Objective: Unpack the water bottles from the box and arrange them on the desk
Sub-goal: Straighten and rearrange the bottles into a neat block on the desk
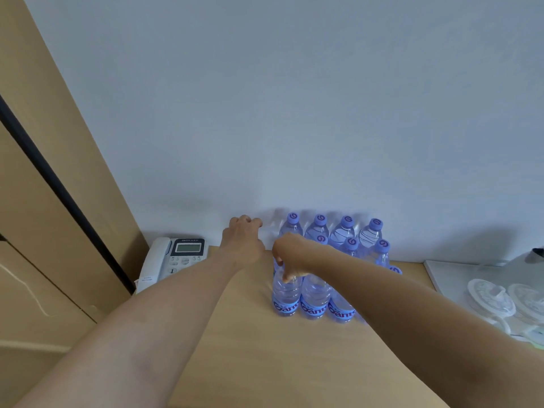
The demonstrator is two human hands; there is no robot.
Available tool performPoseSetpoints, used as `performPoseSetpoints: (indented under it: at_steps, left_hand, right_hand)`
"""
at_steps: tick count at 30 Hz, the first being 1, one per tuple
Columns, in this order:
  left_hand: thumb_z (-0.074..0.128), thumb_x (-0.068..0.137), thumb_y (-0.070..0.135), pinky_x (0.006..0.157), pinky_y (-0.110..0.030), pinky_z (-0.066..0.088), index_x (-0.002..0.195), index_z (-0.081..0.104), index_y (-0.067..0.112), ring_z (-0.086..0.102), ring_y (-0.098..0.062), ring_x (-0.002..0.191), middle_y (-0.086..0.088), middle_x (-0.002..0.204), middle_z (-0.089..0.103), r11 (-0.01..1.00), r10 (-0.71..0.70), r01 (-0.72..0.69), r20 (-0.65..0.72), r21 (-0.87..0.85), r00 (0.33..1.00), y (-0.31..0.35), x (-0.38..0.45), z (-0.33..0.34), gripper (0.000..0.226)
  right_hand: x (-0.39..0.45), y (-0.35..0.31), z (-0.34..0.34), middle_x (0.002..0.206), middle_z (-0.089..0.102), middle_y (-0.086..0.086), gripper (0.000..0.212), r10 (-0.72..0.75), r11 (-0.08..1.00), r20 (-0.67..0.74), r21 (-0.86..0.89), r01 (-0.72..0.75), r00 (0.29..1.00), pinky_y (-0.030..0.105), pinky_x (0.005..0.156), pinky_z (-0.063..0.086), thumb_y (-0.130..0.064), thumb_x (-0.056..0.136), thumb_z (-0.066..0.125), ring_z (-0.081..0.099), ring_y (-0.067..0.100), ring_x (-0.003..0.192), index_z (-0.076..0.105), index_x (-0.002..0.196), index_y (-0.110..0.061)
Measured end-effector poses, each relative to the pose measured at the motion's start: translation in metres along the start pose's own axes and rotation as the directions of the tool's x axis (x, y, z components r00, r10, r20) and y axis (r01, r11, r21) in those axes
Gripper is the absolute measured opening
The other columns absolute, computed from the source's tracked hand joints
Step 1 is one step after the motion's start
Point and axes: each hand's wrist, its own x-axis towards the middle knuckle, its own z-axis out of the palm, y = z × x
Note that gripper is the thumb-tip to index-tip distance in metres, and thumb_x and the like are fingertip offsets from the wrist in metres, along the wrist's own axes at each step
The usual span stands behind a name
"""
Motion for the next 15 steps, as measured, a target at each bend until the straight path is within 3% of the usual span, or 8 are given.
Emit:
performPoseSetpoints:
  at_steps: [4, 7, 9, 11, 15]
  left_hand:
    - [0.054, 0.079, 0.018, 0.084, -0.037, 0.038, 0.126, 0.053, 0.020, 0.041, -0.029, 0.116, -0.007, 0.123, 0.051, 0.998, -0.030, 0.029, 0.021, 0.054, 0.999, 0.011, -0.003, 0.006, 0.046]
    - [0.054, 0.080, 0.018, 0.085, -0.036, 0.037, 0.127, 0.052, 0.020, 0.040, -0.029, 0.119, -0.006, 0.126, 0.050, 0.998, -0.039, 0.038, 0.024, 0.053, 0.999, 0.012, -0.006, 0.007, 0.047]
    - [0.053, 0.082, 0.018, 0.089, -0.037, 0.038, 0.130, 0.051, 0.020, 0.040, -0.029, 0.120, -0.006, 0.128, 0.049, 0.997, -0.054, 0.053, 0.014, 0.054, 0.998, 0.011, -0.009, 0.005, 0.048]
    - [0.052, 0.084, 0.017, 0.092, -0.038, 0.038, 0.132, 0.050, 0.020, 0.039, -0.029, 0.121, -0.006, 0.129, 0.049, 0.995, -0.080, 0.080, 0.003, 0.062, 0.997, 0.010, -0.011, 0.002, 0.049]
    - [0.050, 0.086, 0.014, 0.095, -0.039, 0.040, 0.133, 0.049, 0.018, 0.039, -0.031, 0.123, -0.009, 0.131, 0.049, 0.994, -0.087, 0.087, 0.007, 0.067, 0.996, 0.005, -0.013, -0.002, 0.047]
  right_hand:
    - [0.002, 0.001, 0.001, 0.106, 0.061, 0.011, 0.035, -0.086, 0.995, 0.023, -0.041, 0.087, 0.996, 0.029, 0.064, 0.041, -0.021, 0.080, 0.075, 0.054, 0.023, 0.092, 0.063, 0.110, -0.007]
    - [0.002, 0.005, 0.000, 0.101, 0.065, 0.007, 0.042, -0.103, 0.994, 0.041, 0.031, 0.101, 0.994, 0.030, 0.073, 0.049, -0.035, 0.076, 0.080, 0.056, 0.020, 0.093, 0.066, 0.105, -0.009]
    - [0.002, 0.012, -0.004, 0.094, 0.069, 0.004, 0.038, -0.066, 0.982, -0.015, 0.176, 0.068, 0.998, 0.034, 0.078, 0.054, -0.041, 0.074, 0.078, 0.060, 0.019, 0.090, 0.071, 0.097, -0.012]
    - [0.006, 0.021, -0.011, 0.088, 0.070, 0.005, 0.023, 0.022, 0.958, -0.140, 0.287, 0.020, 0.990, 0.035, 0.077, 0.055, -0.034, 0.080, 0.069, 0.062, 0.021, 0.087, 0.071, 0.088, -0.013]
    - [0.016, 0.034, -0.016, 0.093, 0.068, 0.007, 0.020, 0.172, 0.962, -0.247, 0.249, -0.109, 0.954, 0.035, 0.075, 0.056, -0.027, 0.085, 0.061, 0.061, 0.026, 0.088, 0.067, 0.091, -0.010]
